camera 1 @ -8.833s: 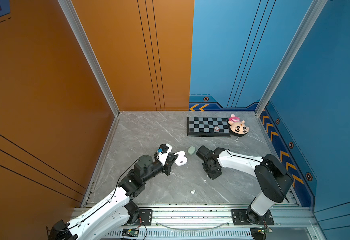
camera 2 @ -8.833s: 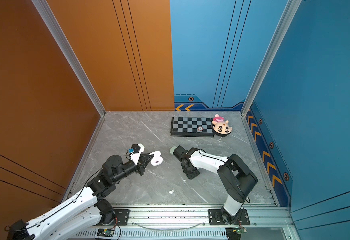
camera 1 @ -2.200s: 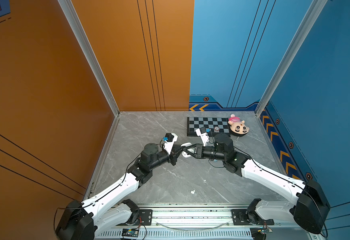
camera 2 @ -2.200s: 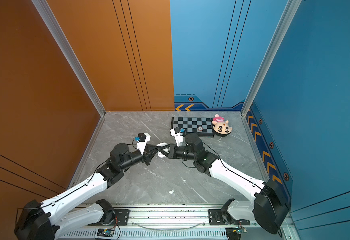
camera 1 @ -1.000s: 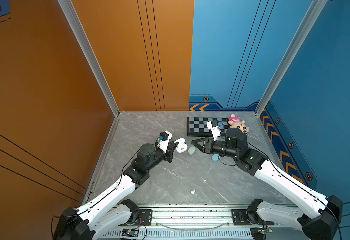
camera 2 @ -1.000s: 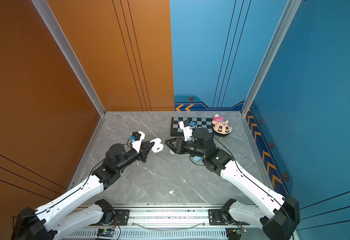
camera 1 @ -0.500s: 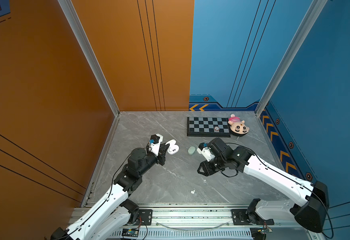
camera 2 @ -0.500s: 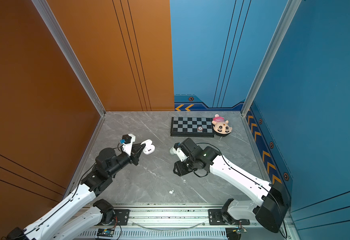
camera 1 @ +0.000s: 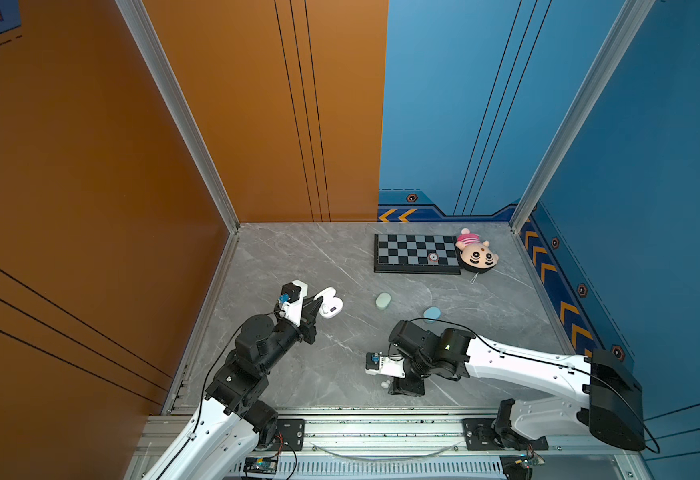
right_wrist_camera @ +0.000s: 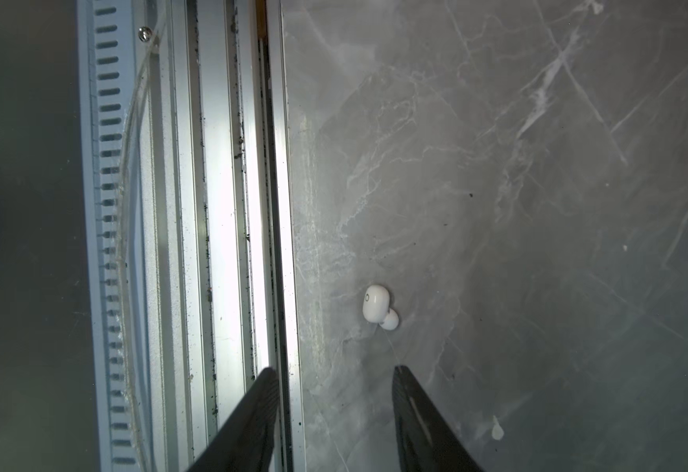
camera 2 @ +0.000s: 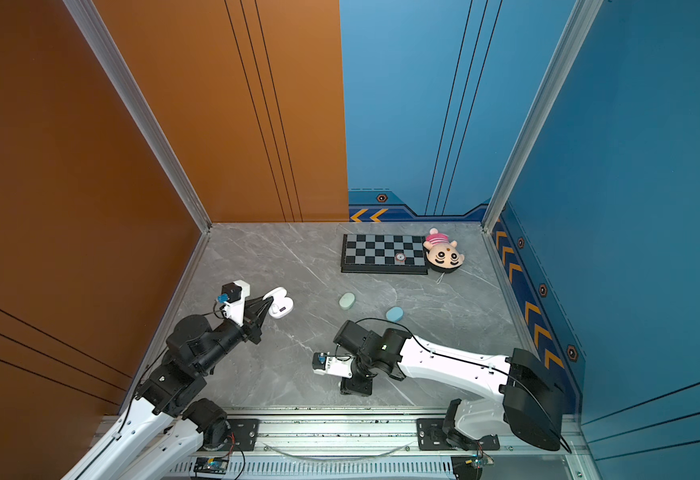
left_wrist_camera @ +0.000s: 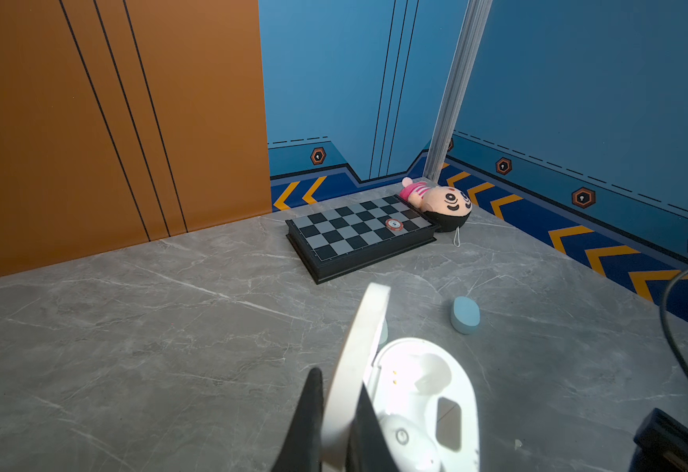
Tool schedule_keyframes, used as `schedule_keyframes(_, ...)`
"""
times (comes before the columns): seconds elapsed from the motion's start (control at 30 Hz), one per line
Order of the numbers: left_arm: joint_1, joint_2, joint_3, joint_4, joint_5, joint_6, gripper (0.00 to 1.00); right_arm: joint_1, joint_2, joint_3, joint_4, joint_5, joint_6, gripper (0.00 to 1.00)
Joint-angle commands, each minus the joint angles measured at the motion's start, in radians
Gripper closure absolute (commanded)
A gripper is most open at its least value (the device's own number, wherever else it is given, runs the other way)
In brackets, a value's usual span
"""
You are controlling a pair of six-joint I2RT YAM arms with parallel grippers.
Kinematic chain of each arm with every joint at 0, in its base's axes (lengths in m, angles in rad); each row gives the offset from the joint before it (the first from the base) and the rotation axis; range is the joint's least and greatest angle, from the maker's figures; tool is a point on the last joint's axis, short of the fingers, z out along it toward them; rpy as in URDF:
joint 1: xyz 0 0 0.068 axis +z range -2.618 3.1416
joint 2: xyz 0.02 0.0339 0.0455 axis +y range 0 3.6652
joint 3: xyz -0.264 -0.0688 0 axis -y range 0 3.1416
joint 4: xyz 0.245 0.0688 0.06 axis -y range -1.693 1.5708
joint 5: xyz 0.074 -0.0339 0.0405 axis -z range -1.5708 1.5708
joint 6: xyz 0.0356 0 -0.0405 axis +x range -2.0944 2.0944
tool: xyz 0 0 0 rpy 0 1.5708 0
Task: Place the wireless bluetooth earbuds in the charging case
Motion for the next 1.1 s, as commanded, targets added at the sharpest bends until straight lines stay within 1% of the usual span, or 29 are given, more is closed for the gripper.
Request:
schedule_keyframes(0.0,0.014,-0.022,-0.024,-0.051,-0.025,-0.014,1.0,0.013,0.058,-0.004,0.08,-0.005,-0.062,0.52)
schedule_keyframes(0.17,0.015,-0.016,-0.033,-0.042,-0.022,-0.023,1.0,0.035,0.138,0.019,0.094,0.054,-0.044,0.54)
schedule_keyframes(0.3,0.017,-0.003,-0.035,-0.022,-0.024,-0.026,1.0,0.033,0.19,0.036,0.099,0.102,-0.036,0.57)
schedule_keyframes(0.53,0.017,0.002,-0.031,-0.025,-0.021,-0.023,1.0,0.033,0.265,0.054,0.099,0.12,-0.034,0.62)
schedule_keyframes(0.77,0.018,0.003,-0.032,-0.027,-0.019,-0.022,1.0,0.032,0.286,0.052,0.099,0.143,-0.029,0.67)
schedule_keyframes(0.93,0.017,0.011,-0.029,-0.025,-0.016,-0.015,1.0,0.033,0.288,0.047,0.091,0.152,-0.02,0.76)
schedule_keyframes(1.07,0.018,0.018,-0.026,-0.02,-0.011,-0.015,1.0,0.034,0.292,0.046,0.088,0.16,-0.013,0.8)
